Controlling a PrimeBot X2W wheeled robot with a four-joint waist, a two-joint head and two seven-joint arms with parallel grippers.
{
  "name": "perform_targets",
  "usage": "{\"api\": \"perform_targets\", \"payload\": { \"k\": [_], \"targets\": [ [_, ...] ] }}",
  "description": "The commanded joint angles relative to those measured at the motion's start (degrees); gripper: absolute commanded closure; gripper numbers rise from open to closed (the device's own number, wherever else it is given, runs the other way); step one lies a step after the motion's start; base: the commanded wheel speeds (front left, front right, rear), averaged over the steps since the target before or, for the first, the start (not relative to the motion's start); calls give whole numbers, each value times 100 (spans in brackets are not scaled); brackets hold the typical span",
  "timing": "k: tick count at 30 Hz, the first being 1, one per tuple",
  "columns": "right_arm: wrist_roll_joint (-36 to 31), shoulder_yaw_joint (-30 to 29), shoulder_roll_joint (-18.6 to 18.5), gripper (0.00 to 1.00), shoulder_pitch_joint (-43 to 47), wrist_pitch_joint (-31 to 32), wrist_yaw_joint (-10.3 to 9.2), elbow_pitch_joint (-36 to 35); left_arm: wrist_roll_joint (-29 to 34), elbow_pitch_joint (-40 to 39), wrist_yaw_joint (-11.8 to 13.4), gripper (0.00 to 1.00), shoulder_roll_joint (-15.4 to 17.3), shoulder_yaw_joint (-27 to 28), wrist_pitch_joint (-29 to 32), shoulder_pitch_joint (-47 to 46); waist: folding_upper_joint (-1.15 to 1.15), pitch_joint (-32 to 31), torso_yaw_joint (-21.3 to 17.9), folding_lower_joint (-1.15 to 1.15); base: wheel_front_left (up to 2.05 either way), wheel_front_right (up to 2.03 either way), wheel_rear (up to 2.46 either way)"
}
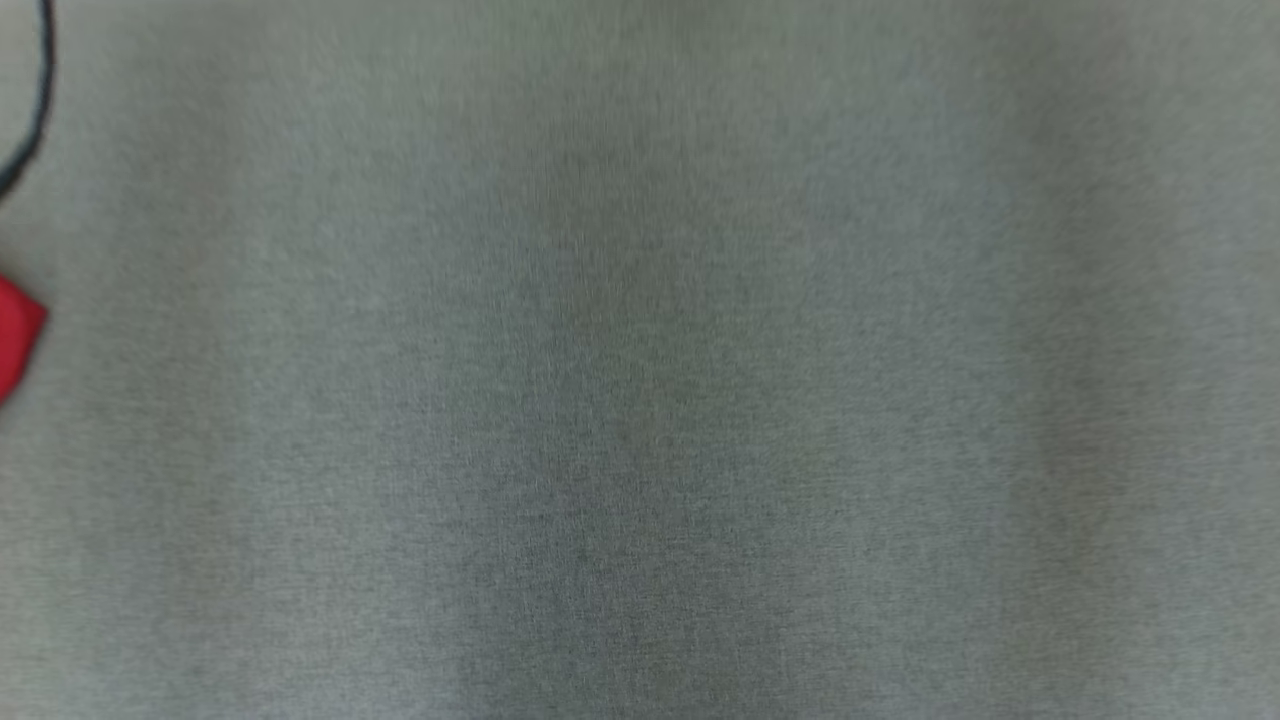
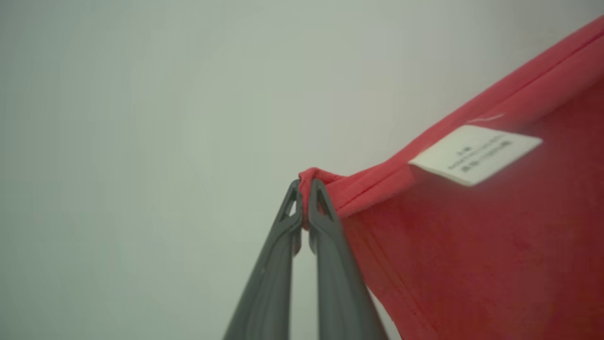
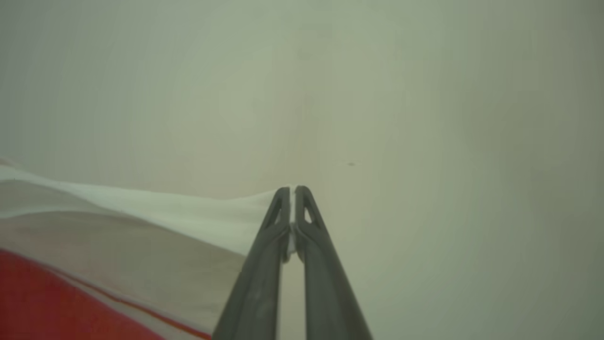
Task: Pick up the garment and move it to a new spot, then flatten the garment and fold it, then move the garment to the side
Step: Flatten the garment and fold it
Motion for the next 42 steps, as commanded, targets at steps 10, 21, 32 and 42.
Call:
{"api": "perform_targets", "payload": {
  "k": [10, 21, 32, 42],
  "targets": [
    [187, -247, 20, 100, 1136, -42, -21, -330, -205, 543, 190, 100, -145, 335, -252, 648, -1, 1243, -99, -2, 0, 0, 0],
    [1039, -950, 282, 100, 5186, -46, -21, -1866, -445, -351, 253, 100, -1071, 1094, -239, 4133, -1, 745, -135, -2, 0, 0, 0],
    [960, -1327, 1107, 100, 8243, -47, -21, -1975, -37, -91, 16, 100, -1798, 1635, -213, 6902, -1, -832, -315, -2, 0, 0, 0],
    [913, -1620, 1398, 100, 9642, -46, -22, -1741, -33, -172, 46, 100, -2013, 2170, -218, 8359, -1, -2033, -309, -2, 0, 0, 0]
  ]
}}
